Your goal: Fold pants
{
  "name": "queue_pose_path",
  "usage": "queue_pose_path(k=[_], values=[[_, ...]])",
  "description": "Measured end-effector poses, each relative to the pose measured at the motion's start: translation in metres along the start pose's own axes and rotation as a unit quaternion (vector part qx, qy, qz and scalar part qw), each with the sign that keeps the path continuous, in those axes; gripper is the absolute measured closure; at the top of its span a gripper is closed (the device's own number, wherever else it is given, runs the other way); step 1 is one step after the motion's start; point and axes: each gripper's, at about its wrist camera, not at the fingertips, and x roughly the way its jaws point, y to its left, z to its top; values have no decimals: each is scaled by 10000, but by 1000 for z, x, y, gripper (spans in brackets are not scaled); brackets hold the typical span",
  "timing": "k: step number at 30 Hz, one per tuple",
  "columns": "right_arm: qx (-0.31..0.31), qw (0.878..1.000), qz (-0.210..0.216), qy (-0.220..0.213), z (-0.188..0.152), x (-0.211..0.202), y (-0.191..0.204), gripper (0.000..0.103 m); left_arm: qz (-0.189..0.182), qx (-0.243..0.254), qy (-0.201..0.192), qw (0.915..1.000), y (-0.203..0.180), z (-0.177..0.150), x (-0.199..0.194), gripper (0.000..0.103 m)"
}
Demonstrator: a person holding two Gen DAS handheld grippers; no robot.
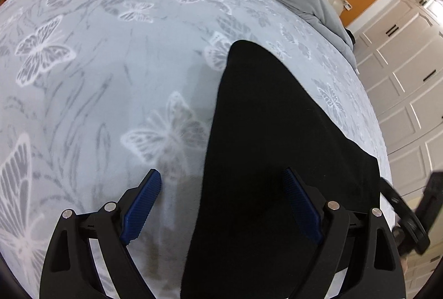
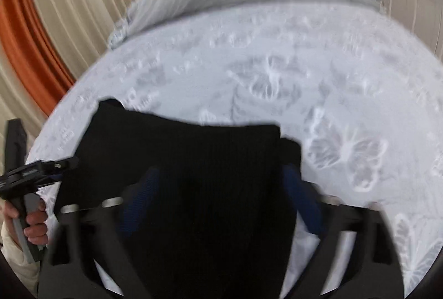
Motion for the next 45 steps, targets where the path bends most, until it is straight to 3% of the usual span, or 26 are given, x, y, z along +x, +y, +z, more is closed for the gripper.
queue_pose_path(k=[1,2,3,5,8,10,11,12,14,18,24,28,33,36,39,41,43,45], values=[[66,10000,51,-27,1,-1,-2,59,-30,-2,-3,10000,-1,-1,1,16],[-20,9999,28,-130,3,-9,0,89,-64,-4,11,10000,-1,0,1,16],[-118,9992,163,-337,7,-23,3,96,-97,-7,22,10000,-1,0,2,16],[-104,9979,288,-564,10,-35,2,96,-194,53,14,9998,-5,0,0,16],[16,10000,-75,41,2,-1,-15,88,-146,248,-61,9996,-12,-4,-1,16],[185,9998,65,-86,1,-5,-18,85,-131,351,-9,9993,-16,-7,4,16],[174,9996,112,-174,2,-11,-18,75,-133,359,33,9993,-17,-7,7,16],[226,9993,49,-287,2,-18,-19,44,-134,351,53,9993,-18,-9,8,16],[458,9979,-224,-408,-3,-28,-24,5,-115,362,50,9993,-18,-11,9,16],[667,9975,0,-217,-16,-30,-33,5,-133,338,55,9993,-18,-13,9,16],[1109,9907,746,248,-22,-9,-33,5,-141,378,48,9992,-19,-17,10,13],[942,9927,590,475,-27,-1,-23,5,-198,479,166,9985,-25,-20,11,13],[930,9933,512,448,-27,-2,-22,5,16,704,69,9975,-36,-25,11,13],[971,9935,522,295,-29,-14,-25,5,124,843,-412,9955,-42,-26,-10,13],[889,9957,222,-106,-32,-37,-27,5,408,1143,-1187,9855,-45,-21,-46,13],[789,9964,152,-264,-38,-49,-27,5,530,1077,-1424,9825,-38,-18,-61,12],[860,9960,224,-31,-45,-44,-30,5,271,873,-1153,9891,-26,-13,-61,12],[1034,9934,278,417,-49,-26,-32,5,-188,410,-513,9977,-7,-12,-45,12]])
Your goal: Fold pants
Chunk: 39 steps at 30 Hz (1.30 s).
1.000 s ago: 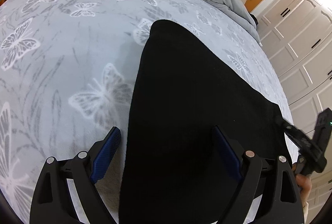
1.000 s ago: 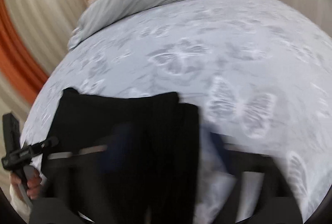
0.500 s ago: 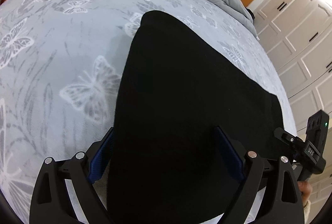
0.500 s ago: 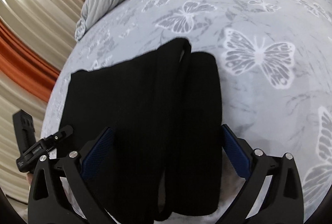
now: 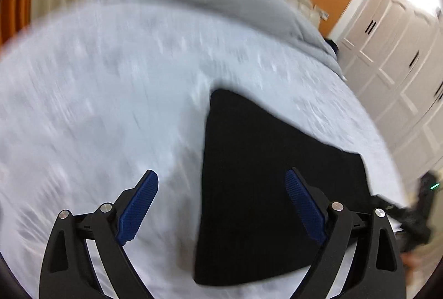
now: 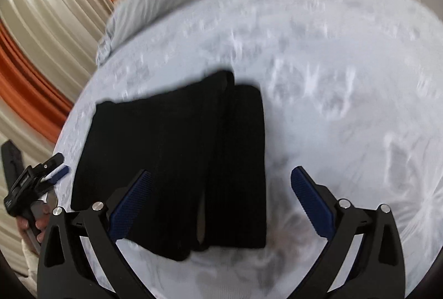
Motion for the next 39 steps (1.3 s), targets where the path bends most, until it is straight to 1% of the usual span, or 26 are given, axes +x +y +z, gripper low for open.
queue_pose_path(k=[1,2,3,4,6,8,9,10,11,12,14,16,18,19,21,22,24,25,26,28,29,30,33,35,37,39], values=[[63,9998,166,119,0,7,1,5,-191,-345,358,9986,11,-4,12,12],[138,9989,388,227,-1,12,1,5,-282,-528,577,9965,15,-7,20,12],[179,9981,524,260,-2,16,2,5,-443,-816,951,9911,22,-12,35,12],[129,9986,468,229,-3,17,5,5,-473,-875,983,9902,21,-16,38,12],[-84,9993,293,201,-5,21,12,5,-428,-507,806,9945,7,-19,36,12],[-125,9994,286,161,-5,22,13,5,-622,-240,983,9929,-8,-23,44,12],[-118,9993,315,139,-5,22,14,5,-622,-144,1015,9928,-13,-27,48,12],[-158,9993,330,92,-5,21,15,11,-421,36,928,9948,-21,-28,50,14],[-223,9990,396,18,-5,16,18,33,-304,203,876,9955,-27,-28,52,18],[-243,9987,445,-52,-5,11,20,56,-264,275,838,9958,-31,-28,53,28],[-149,9970,734,-199,-5,-7,22,61,-358,233,789,9960,-34,-21,49,63],[-96,9956,910,-217,-13,-25,24,61,-555,251,702,9957,-36,-14,30,71],[-60,9947,1016,-145,-30,-41,22,61,-693,232,713,9948,-37,-16,8,74],[-20,9948,1021,-68,-37,-42,19,56,-749,256,739,9941,-38,-21,0,75],[73,9964,841,122,-51,-33,8,31,-745,308,886,9928,-36,-40,-12,72],[150,9977,622,207,-57,-23,-1,16,-635,293,956,9930,-34,-48,-8,65],[428,9958,805,95,-59,-18,-11,11,-254,246,1034,9940,-24,-61,8,50],[454,9948,912,69,-56,-18,-10,9,-247,112,1017,9944,-21,-62,13,35],[441,9937,1026,55,-53,-15,-7,5,-383,-113,1003,9942,-16,-61,18,31],[465,9947,915,20,-55,-9,-4,5,-518,-362,945,9935,-13,-57,21,26],[402,9957,828,-41,-56,-7,1,5,-565,-373,903,9936,-14,-55,23,21],[223,9978,627,-68,-56,-5,9,5,-601,-357,867,9938,-15,-55,25,18],[-80,9994,280,-163,-61,-3,21,5,-382,-90,622,9973,-27,-58,30,16],[-75,9993,284,-250,-58,-1,21,5,-86,301,447,9985,-41,-62,33,14],[-21,9988,360,-319,-58,0,18,5,35,511,329,9981,-48,-64,39,12],[-1,9985,401,-369,-58,0,15,5,25,496,275,9984,-46,-65,44,10]])
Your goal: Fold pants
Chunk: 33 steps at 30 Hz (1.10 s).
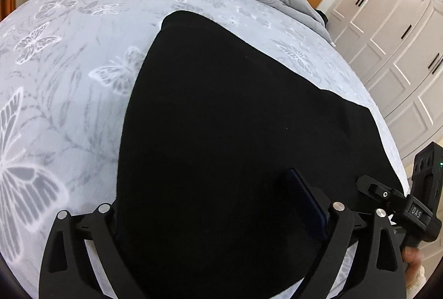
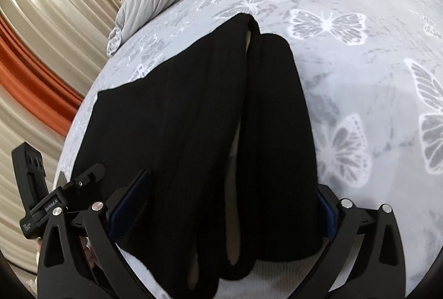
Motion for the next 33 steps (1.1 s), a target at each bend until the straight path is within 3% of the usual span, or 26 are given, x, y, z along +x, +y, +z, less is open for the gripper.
queue_pose_path(k=[2,3,5,8,11,13,18,23,26,33], values=[[-58,9999,-65,-61,-2,-4,2,10,-12,19,-33,10000,-1,-1,1,12],[-112,9999,-39,-78,-3,-7,2,24,5,84,-80,9999,-2,1,1,14],[-130,9997,141,-149,-5,-11,8,42,-53,175,-132,9997,-2,-5,-7,30],[-31,9993,309,-189,-8,-14,8,51,-37,280,-259,9993,-4,-6,-15,53],[141,9984,508,-180,-9,-19,6,55,-94,219,-251,9994,-1,-8,-25,67],[211,9977,617,-184,-10,-29,6,56,-112,166,-224,9995,-2,-6,-32,71],[258,9962,823,-109,-31,-63,20,56,-213,-9,-72,9997,-9,-9,-73,76],[424,9973,583,131,-59,-52,7,56,152,83,111,9998,-11,-38,-83,76],[460,9969,644,27,-57,-60,9,56,495,110,135,9986,-9,-50,-72,76],[268,9966,736,-238,-49,-84,36,57,629,403,-69,9972,-36,-43,-98,78]])
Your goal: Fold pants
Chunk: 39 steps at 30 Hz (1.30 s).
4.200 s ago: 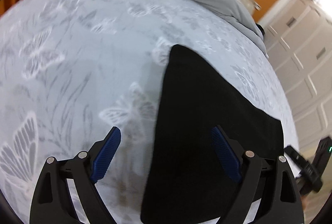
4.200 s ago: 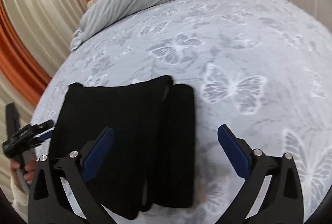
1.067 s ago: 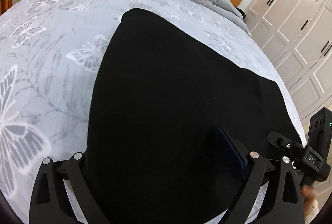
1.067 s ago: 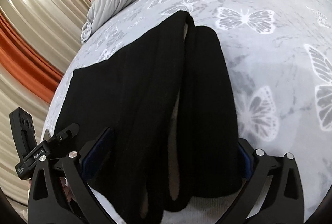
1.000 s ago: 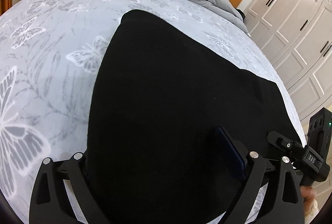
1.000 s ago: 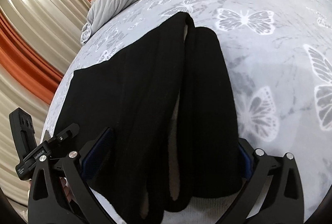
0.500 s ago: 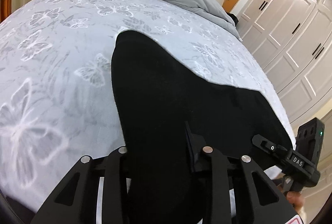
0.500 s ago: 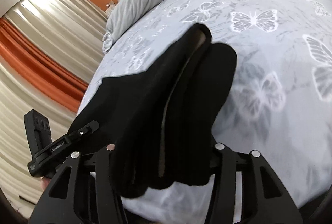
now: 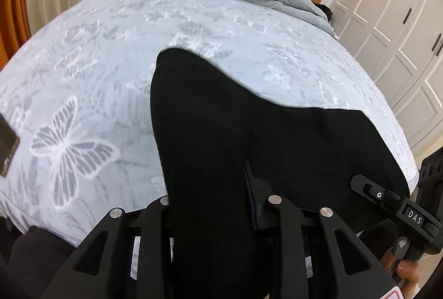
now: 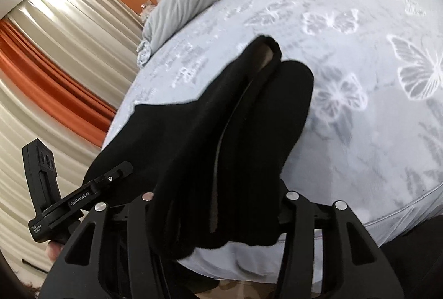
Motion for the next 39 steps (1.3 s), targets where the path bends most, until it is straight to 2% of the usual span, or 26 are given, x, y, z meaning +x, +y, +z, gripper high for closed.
queue_pose_path(k=[11,22,30,39], values=[[-223,9993,278,-121,19,-22,29,57,176,265,-317,9990,-28,18,-46,82],[-380,9974,431,-444,52,-40,43,57,227,441,-657,9966,-47,58,-70,82],[-639,9935,475,-815,99,-44,57,57,201,554,-891,9943,-57,92,-75,82],[-915,9861,646,-1224,158,-45,76,57,126,690,-1410,9875,-68,147,-86,82]])
